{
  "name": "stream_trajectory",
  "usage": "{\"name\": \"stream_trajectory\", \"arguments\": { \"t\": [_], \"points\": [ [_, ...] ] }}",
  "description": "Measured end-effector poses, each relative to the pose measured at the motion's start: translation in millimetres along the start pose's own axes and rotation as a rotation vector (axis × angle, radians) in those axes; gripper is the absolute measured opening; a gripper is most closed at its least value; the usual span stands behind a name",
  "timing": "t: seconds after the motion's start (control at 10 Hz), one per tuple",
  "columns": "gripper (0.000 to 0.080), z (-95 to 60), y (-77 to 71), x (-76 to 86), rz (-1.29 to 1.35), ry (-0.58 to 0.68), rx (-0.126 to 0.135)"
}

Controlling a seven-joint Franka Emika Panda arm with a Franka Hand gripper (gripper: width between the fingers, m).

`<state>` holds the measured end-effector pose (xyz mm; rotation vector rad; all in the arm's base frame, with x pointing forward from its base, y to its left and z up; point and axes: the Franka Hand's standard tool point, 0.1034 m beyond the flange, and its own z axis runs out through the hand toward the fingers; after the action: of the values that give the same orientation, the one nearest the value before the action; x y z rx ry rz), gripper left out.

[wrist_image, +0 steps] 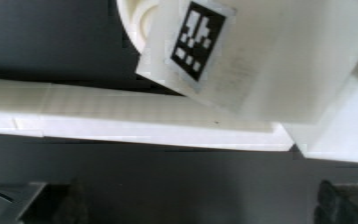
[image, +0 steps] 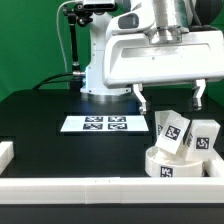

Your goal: Assemble stool

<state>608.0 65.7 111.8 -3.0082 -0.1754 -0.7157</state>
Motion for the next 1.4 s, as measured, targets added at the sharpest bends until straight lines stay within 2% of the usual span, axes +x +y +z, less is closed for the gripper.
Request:
{"name": "stream_trajectory", "arguments": {
  "t": [0.4,0.7,0.8,0.9,1.0,1.2,1.4],
  "points": [
    [0.0649,2.5,-0.5,-1.3,-0.013,-0.002,0.000],
    [0.0649,4.3,-0.9,-7.4,0.064,-0.057,0.012],
    [0.0649,3.7,-7.7,-13.4,0.076,-0.171,0.045],
    [0.0649,2.3,-9.5,-8.0,0.078,-0.209,0.059],
    [0.0649,1.9,-12.2,-9.7,0.079,-0.262,0.075],
    [0.0649,2.3,-11.8,-9.3,0.079,-0.255,0.073],
    [0.0649,2.0,-13.9,-22.0,0.049,-0.241,0.069]
  ]
}}
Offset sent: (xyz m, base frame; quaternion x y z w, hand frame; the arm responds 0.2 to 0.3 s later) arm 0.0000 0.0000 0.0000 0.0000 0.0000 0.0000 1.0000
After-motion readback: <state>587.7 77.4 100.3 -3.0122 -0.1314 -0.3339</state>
